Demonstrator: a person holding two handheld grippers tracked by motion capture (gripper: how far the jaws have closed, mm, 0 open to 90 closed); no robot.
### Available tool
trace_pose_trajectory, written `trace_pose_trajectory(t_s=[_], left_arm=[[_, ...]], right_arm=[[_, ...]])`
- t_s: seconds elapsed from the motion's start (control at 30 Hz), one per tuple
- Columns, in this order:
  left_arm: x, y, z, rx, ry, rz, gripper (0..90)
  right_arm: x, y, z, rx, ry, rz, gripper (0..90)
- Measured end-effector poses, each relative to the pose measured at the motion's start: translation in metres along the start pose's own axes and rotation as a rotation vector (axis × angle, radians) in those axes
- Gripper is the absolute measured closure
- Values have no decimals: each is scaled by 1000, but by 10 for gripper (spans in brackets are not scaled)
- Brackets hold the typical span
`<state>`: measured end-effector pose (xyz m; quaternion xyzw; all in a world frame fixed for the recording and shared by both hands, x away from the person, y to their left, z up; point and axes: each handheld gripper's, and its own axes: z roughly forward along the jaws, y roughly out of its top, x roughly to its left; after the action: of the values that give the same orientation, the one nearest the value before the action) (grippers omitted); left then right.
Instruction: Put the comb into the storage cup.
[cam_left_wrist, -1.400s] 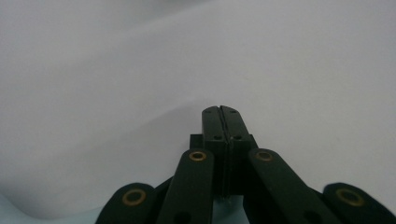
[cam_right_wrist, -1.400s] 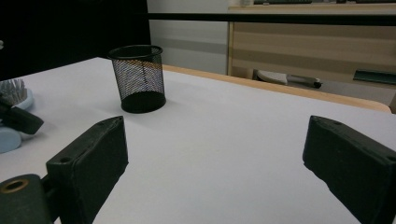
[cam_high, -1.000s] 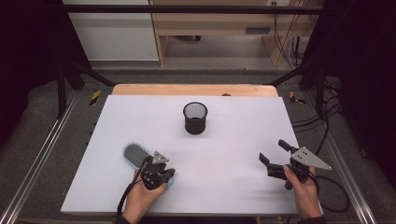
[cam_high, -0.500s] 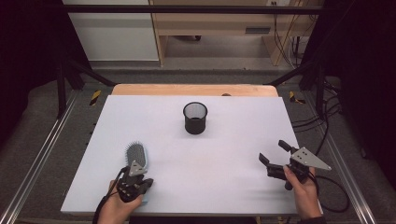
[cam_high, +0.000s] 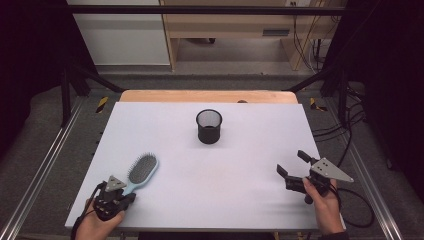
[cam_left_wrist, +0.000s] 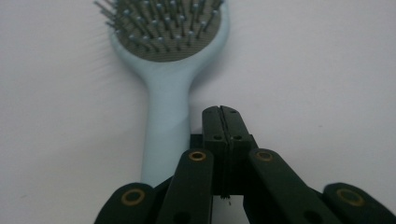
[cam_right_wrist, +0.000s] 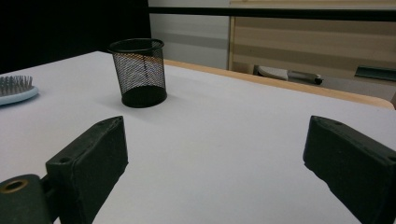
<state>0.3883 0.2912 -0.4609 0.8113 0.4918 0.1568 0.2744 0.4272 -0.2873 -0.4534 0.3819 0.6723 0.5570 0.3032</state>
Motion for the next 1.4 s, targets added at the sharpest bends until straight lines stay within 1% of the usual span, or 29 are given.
trace_pose_trajectory(t_s=[0.13, 0.23, 0.3, 0.4, 0.47, 0.53, 0.57, 0.6, 0.67, 0.7, 0.73, 0.77, 0.83, 0.9, 0.97, 1.0, 1.03, 1.1, 1.13, 1.3, 1.33, 1.4], left_arm=[[12, -2, -5, -7, 30, 0, 900], [18, -2, -5, -6, 44, 7, 900], [20, -3, -6, -9, 40, 7, 900], [20, -3, -6, -8, 39, 23, 900], [19, -3, -7, -21, 25, 28, 900], [19, -1, -9, -32, 20, 41, 893], [19, -1, -9, -32, 20, 41, 882], [20, 2, -13, -49, 5, 53, 869], [24, 5, -17, -85, -8, 66, 816], [25, 6, -18, -91, -4, 68, 783], [28, 7, -19, -97, -2, 73, 716], [31, 9, -19, -102, -7, 71, 628], [35, 10, -21, -113, -21, 67, 481], [38, 13, -21, -116, -18, 77, 331], [40, 13, -19, -109, -26, 81, 242], [42, 13, -17, -99, -29, 82, 180], [44, 13, -14, -91, -25, 83, 150], [46, 13, -10, -72, -34, 81, 119], [46, 13, -8, -72, -36, 78, 100], [46, 13, 1, -38, -42, 85, 90], [45, 14, 4, -16, -42, 95, 117], [44, 15, 7, -3, -49, 98, 158]], right_arm=[[0, 0, 1, 5, 3, 0, 66], [1, -1, 1, 8, 3, -2, 66], [1, -1, 1, 8, 3, -2, 66], [1, -1, 1, 9, 4, -2, 66], [1, -1, 1, 10, 5, -4, 65], [1, -1, 1, 10, 5, -4, 65], [1, -1, 1, 10, 5, -5, 65], [1, -1, 1, 11, 5, -5, 65], [1, -1, 1, 12, 3, -1, 65], [1, -1, 1, 13, 3, 0, 65], [1, -1, 1, 13, 2, 0, 65], [1, -1, 1, 13, 1, 0, 65], [1, -1, 1, 11, 2, -3, 65], [2, -1, 1, 13, 2, 0, 65], [1, -1, 1, 17, 3, -3, 65], [1, -2, 1, 19, 2, -3, 65], [2, -2, 2, 20, 3, -2, 65], [2, -2, 2, 20, 4, -5, 65], [2, -2, 2, 21, 4, -4, 65], [2, -2, 2, 22, 3, -3, 65], [2, -2, 2, 24, 3, -4, 65], [2, -2, 2, 24, 4, -6, 65]])
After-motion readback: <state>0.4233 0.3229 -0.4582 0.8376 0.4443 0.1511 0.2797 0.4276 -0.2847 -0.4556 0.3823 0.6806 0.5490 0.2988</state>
